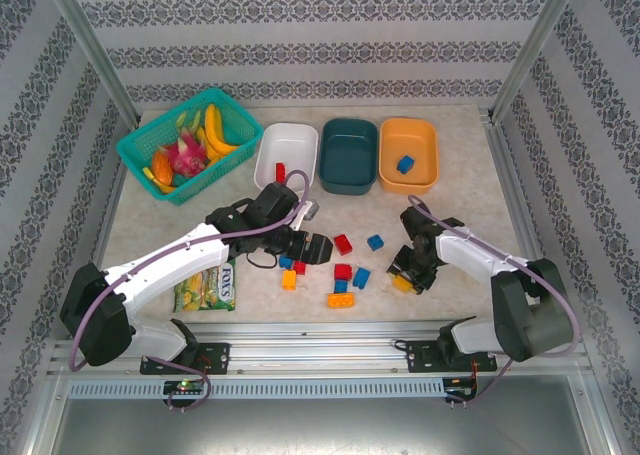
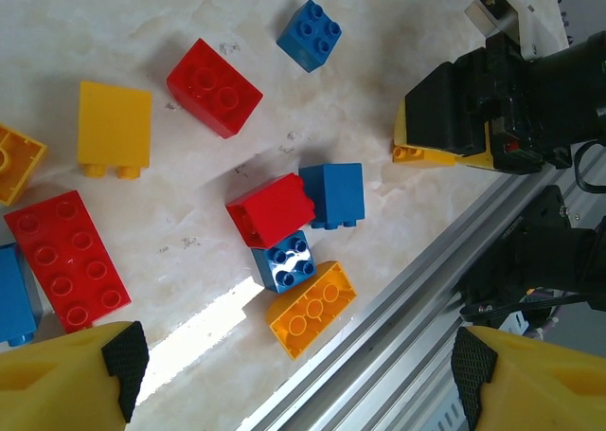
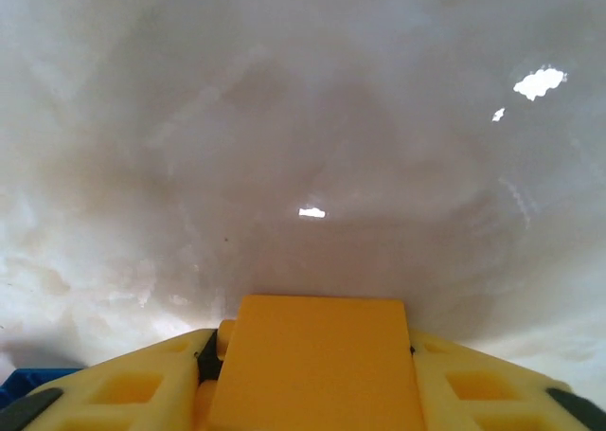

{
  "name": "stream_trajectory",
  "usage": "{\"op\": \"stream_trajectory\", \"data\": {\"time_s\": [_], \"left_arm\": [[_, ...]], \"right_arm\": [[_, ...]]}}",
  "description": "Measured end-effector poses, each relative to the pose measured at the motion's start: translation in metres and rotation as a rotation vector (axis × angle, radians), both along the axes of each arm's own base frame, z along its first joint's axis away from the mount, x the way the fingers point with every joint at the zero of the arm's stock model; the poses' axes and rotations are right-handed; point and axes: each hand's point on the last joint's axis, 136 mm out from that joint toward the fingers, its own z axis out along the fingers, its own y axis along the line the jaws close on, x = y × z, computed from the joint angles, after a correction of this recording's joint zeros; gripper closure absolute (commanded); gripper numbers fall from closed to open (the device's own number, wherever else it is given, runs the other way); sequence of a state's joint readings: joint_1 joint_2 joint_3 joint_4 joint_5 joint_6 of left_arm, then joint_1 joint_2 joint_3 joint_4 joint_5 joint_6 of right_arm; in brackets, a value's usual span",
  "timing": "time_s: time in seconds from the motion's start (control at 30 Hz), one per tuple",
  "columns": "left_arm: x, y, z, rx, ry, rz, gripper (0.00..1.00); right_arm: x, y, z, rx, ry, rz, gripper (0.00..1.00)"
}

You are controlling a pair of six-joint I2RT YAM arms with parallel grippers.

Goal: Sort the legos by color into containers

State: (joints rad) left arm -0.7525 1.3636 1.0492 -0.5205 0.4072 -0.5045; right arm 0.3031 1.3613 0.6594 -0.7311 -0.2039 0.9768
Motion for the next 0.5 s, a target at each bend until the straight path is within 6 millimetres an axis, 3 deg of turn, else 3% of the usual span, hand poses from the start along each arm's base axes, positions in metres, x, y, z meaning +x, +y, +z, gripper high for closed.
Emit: {"op": "stream_trajectory", "data": {"time_s": [0.1, 0.17, 0.27, 0.37, 0.43, 0.5], "left_arm": [[0.004, 0.001, 0.002, 0.002, -0.005, 0.027, 0.15], [0.011, 0.0, 0.011, -0.006, -0.02, 0.058, 0.15], [0.031, -0.002, 0.04, -0.054, -0.056, 0.115, 0.15], [0.066, -0.001, 0.076, -0.108, -0.112, 0.193, 0.15], [0.092, 0.006, 0.093, -0.13, -0.138, 0.254, 0.15], [0.116, 0.014, 0.1, -0.134, -0.148, 0.314, 0.15]], "right_arm": [[0.003, -0.001, 0.007, -0.017, -0.022, 0.02, 0.66], [0.013, 0.004, 0.024, -0.035, -0.074, 0.057, 0.66], [0.05, 0.026, 0.07, -0.036, -0.23, 0.149, 0.66], [0.099, 0.057, 0.125, -0.015, -0.4, 0.224, 0.66], [0.132, 0.073, 0.148, -0.015, -0.474, 0.257, 0.66], [0.164, 0.085, 0.157, -0.022, -0.513, 0.278, 0.66]]}}
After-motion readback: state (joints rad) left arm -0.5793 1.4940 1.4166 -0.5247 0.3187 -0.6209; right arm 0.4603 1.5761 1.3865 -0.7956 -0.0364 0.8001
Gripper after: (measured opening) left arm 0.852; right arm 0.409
